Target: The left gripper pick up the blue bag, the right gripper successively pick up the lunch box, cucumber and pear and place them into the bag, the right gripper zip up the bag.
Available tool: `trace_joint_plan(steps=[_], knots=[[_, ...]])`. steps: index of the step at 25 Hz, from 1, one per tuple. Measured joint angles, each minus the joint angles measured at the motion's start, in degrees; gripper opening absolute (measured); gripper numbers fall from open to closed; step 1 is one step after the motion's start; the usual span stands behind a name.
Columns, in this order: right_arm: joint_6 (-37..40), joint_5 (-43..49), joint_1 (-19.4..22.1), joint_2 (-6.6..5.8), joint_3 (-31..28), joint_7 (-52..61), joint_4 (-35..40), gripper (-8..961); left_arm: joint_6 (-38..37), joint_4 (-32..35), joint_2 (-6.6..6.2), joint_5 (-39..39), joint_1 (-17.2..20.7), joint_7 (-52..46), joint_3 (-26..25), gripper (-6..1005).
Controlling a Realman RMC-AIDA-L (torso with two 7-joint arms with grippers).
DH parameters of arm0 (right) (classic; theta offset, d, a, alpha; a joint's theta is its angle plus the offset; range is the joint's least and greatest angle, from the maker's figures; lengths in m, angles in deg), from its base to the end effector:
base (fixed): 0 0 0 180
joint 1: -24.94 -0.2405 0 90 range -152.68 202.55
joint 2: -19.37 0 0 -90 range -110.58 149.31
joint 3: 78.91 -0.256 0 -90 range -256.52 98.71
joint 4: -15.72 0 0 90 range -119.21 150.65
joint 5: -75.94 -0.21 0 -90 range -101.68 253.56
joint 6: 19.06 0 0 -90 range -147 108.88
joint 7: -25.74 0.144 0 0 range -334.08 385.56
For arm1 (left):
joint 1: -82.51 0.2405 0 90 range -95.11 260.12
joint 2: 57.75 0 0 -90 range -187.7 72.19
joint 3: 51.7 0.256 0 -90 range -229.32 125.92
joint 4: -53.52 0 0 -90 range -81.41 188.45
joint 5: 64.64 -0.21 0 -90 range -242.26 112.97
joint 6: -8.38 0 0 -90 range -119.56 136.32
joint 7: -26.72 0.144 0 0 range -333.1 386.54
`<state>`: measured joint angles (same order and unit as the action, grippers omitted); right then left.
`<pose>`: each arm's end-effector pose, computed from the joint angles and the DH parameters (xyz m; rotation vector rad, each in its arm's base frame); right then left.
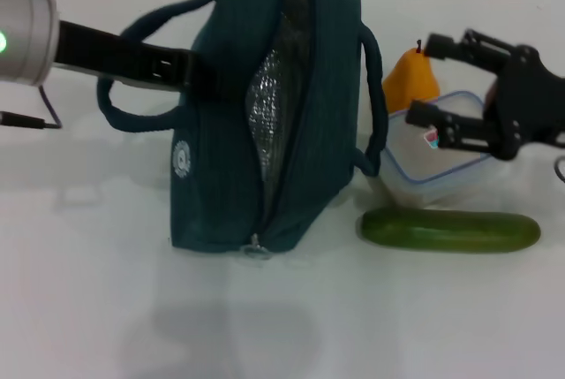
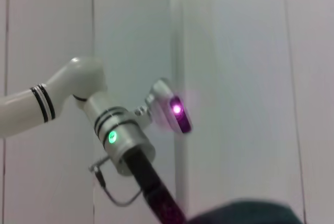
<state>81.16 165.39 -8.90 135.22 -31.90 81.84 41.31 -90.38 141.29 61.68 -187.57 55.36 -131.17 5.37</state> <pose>0.2109 0.3290 0.0130 -2.6142 0.0540 1.2137 -0.1636 0.3313 0.0734 -2.5063 -1.4431 -0.3210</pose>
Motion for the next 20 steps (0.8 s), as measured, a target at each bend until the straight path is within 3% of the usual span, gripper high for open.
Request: trace_joint_plan(steps=[11, 20], knots=[[-2.61, -2.0, -4.57, 0.23, 1.81, -0.27, -0.37, 810, 0.82, -1.04, 0.1, -0.09, -1.33, -3.45, 4.17, 62], [-15.23, -5.6, -7.01, 0.36, 13.35, 1.57, -3.1, 811, 1.22, -1.11, 0.01, -0.22, -1.96, -4.61, 4.98, 62]])
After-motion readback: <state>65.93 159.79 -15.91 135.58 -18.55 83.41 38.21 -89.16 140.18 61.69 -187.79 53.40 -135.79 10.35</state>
